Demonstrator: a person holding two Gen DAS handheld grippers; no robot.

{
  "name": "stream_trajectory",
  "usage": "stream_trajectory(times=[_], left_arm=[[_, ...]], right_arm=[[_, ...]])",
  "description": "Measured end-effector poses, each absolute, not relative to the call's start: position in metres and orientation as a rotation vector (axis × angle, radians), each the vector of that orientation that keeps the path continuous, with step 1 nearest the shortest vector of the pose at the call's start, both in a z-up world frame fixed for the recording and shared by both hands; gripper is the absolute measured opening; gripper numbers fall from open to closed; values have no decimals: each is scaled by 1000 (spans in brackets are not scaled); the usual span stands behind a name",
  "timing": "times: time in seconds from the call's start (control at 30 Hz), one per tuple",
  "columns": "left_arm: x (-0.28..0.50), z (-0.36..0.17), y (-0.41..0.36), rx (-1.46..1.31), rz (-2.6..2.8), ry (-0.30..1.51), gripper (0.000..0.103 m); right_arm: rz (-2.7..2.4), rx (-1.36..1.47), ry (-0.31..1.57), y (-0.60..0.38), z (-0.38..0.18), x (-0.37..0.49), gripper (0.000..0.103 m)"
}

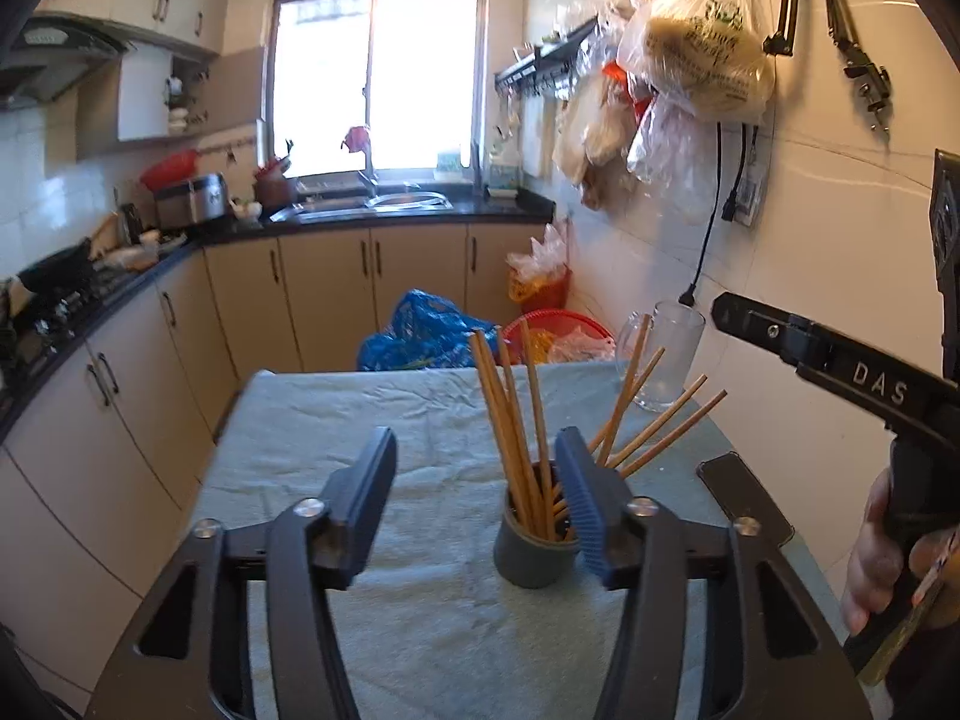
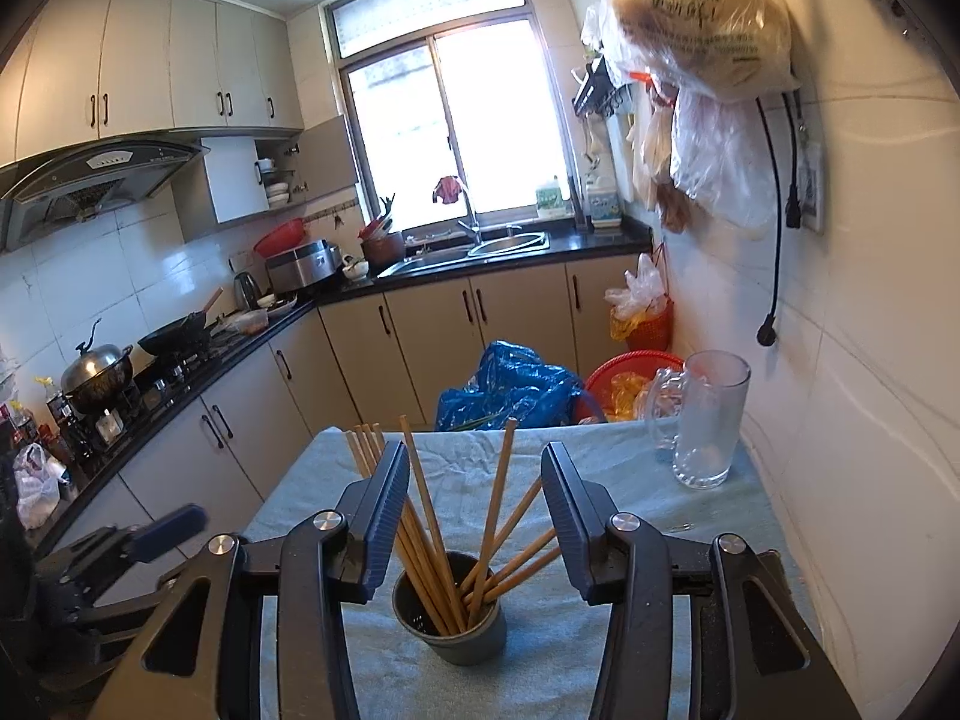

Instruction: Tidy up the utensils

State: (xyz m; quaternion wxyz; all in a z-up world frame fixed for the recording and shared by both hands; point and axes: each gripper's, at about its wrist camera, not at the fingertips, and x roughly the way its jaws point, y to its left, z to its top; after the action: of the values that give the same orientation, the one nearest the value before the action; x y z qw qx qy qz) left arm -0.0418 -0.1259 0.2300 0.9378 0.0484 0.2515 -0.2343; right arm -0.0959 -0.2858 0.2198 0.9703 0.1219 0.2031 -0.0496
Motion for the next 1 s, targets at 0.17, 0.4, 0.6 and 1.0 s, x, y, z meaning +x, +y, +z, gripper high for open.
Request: stream_trajectory(times=[0.17,0.4,0.6,1.0], left_arm=[[-77,238,-102,115,-383,465,82],[-138,244,-57,81,-172,339,103],[-179,239,-36,50,-122,313,103],[-194,201,-39,49,-78,376,103]], right_arm=[[-107,240,395,-279,228,-127,58],[-124,190,430,-266,217,-176,67],[-166,120,476,-249,183,-215,71],[-238,109,472,-215,151,-262,81]])
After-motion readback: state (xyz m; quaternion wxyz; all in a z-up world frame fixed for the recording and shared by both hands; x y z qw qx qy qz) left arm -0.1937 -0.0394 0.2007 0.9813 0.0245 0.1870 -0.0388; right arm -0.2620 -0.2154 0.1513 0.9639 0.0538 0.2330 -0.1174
